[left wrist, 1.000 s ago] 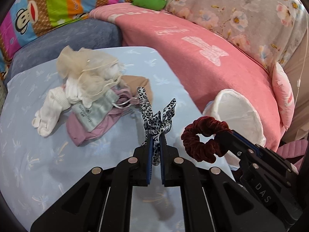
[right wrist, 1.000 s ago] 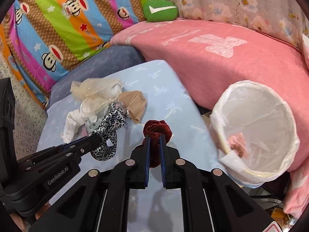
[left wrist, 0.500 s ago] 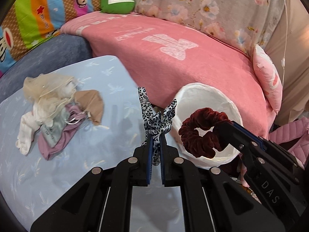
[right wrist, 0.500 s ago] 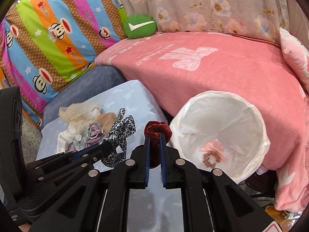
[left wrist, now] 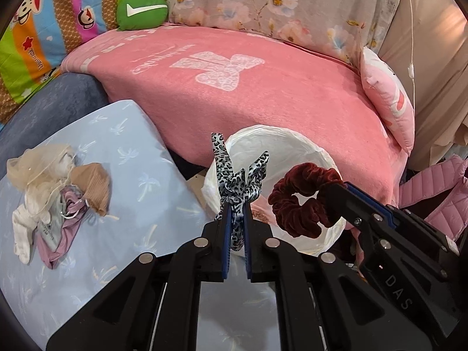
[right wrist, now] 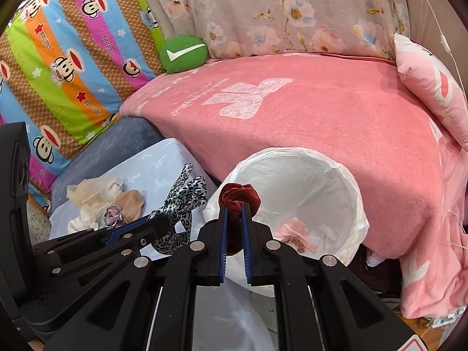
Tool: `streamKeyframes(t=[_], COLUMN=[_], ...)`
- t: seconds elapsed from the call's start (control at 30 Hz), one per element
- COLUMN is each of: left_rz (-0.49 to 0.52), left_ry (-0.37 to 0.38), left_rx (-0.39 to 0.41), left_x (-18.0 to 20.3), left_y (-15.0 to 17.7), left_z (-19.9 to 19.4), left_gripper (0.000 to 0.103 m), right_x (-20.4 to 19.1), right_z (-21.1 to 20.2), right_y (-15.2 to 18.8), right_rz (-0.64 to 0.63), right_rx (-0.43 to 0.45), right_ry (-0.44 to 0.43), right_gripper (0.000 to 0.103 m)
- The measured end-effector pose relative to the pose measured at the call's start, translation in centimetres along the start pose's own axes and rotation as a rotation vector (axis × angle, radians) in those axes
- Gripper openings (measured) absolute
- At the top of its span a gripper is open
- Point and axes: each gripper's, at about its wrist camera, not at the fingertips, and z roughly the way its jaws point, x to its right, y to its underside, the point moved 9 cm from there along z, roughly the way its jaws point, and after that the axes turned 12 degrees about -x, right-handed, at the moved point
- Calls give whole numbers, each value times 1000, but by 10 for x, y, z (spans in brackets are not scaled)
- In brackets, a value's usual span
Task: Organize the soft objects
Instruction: 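Carry both scrunchies over the white wastebasket with both tools, then open both tools to drop the scrunchies into the wastebasket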
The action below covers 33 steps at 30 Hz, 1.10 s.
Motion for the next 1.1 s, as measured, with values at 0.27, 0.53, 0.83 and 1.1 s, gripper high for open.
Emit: streamKeyframes(t=[0.27, 0.53, 0.83, 1.1], left_rz=[40, -13, -19, -27], left_ry=[15, 84, 40, 14], left_rx=[2, -24, -17, -23], left_x=[25, 32, 27, 19], left_y=[-16, -27, -28, -24], left_z=[7, 17, 21, 25], left_gripper=[9, 33, 49, 49], right_x=[26, 46, 54, 49], right_z=[-3, -1, 7, 11], right_y=[-14, -21, -24, -26], right_rz=[26, 49, 66, 64], right_rx=[18, 21, 13, 14], right_ry=[28, 51, 57, 61], right_gripper=[9, 9, 9, 14])
